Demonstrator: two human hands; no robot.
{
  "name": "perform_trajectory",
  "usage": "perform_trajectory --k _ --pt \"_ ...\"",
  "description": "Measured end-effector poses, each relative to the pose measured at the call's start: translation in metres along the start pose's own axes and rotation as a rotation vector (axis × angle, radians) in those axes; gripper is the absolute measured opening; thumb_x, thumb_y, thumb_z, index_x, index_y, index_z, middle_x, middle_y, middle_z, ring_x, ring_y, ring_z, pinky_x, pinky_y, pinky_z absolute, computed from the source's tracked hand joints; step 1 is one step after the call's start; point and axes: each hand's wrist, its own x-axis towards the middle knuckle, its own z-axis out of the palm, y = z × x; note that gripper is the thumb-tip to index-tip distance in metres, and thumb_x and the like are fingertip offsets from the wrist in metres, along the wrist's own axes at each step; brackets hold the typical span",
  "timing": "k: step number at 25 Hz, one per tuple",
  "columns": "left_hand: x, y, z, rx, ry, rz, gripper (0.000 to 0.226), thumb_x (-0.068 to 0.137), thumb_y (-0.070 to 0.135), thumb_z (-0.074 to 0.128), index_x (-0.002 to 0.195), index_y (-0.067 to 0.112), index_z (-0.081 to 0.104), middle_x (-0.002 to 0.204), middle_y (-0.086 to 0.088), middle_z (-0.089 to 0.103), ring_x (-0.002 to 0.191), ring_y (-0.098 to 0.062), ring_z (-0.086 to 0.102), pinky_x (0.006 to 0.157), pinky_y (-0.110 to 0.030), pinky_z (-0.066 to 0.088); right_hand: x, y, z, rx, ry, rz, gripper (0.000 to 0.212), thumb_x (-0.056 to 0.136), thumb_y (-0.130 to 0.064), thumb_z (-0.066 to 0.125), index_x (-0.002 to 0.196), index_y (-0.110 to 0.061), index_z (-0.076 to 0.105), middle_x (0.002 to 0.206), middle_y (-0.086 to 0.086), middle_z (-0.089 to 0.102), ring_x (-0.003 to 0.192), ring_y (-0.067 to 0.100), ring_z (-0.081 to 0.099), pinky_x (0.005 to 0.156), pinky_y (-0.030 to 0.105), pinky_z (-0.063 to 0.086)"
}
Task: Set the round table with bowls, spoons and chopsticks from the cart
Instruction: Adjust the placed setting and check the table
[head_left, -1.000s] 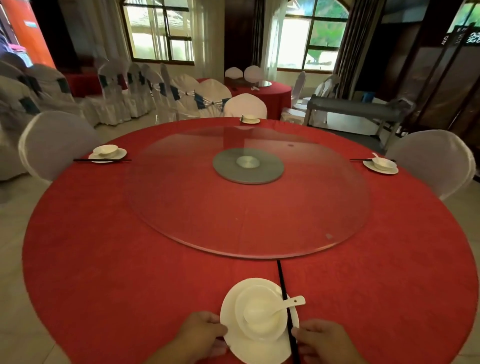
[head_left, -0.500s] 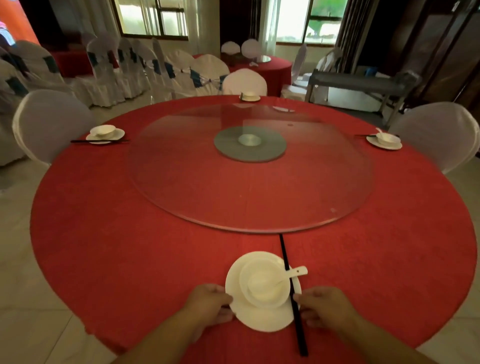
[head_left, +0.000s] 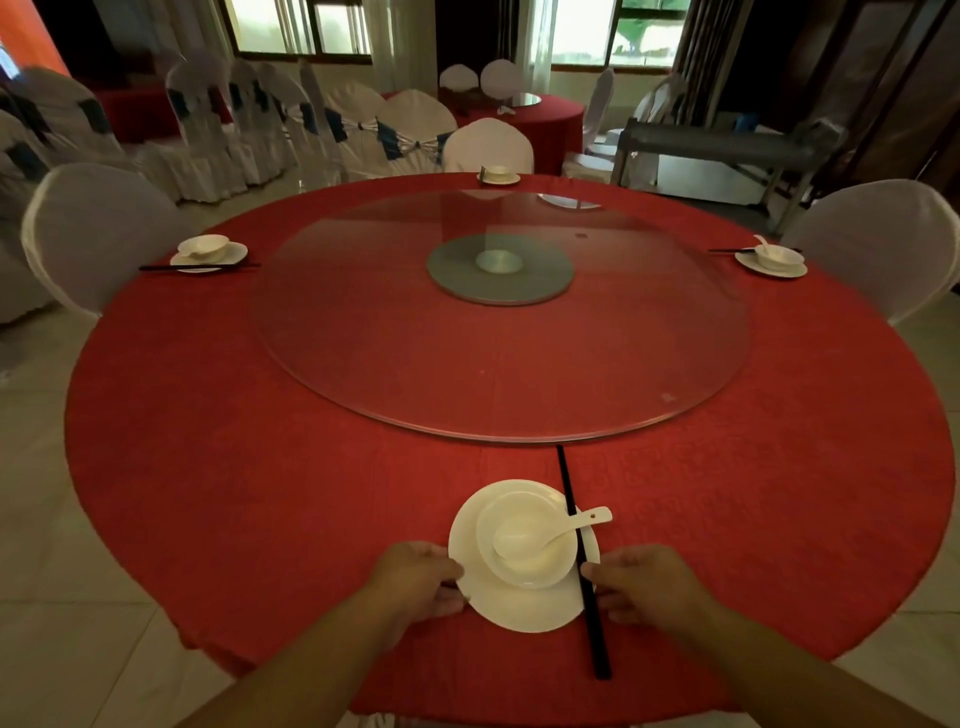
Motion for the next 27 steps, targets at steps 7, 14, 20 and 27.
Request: perform_trajectory --k 7,14,20,27 --pt "0.0 -0.001 -0.001 0.012 0.007 -0.009 0.021 0.086 0.0 0.07 0.106 -0.003 0.067 0.089 -0.023 0.077 0.075 -0.03 0.077 0.064 -0.034 0.063 0.001 -0.001 -0.001 0.005 -0.015 0.019 0.022 0.085 -0.023 0.08 0.091 -0.002 0.077 0.081 0.01 0.08 0.076 0.025 0.077 0.06 0.032 0.063" --pt "0.001 0.017 0.001 0.191 0.245 0.342 0.01 0.088 0.022 0.07 0.084 0.015 0.076 0.075 -0.006 0.076 0.062 -0.018 0.069 0.071 -0.042 0.061 0.013 -0.016 -0.009 0.207 0.196 -0.03 0.017 0.098 -0.017 0.057 0.095 -0.005 0.069 0.08 0.02 0.072 0.06 0.027 0.066 0.056 0.037 0.059" --pt "-0.009 0.022 0.022 -0.033 -0.009 0.199 0.024 0.084 0.001 0.074 0.108 0.005 0.071 0.101 -0.015 0.077 0.086 -0.027 0.077 0.068 -0.033 0.063 0.015 -0.023 -0.007 0.191 0.104 -0.167 0.011 0.091 -0.017 0.072 0.088 -0.009 0.08 0.083 0.015 0.079 0.068 0.019 0.073 0.057 0.026 0.059" --pt "-0.009 0.022 0.017 -0.063 0.035 0.178 0.024 0.083 -0.008 0.069 0.106 0.0 0.072 0.1 -0.019 0.076 0.083 -0.029 0.077 0.061 -0.029 0.062 0.01 -0.021 -0.002 0.254 0.069 -0.109 0.014 0.091 -0.012 0.073 0.091 0.001 0.076 0.082 0.019 0.077 0.066 0.019 0.074 0.058 0.026 0.06"
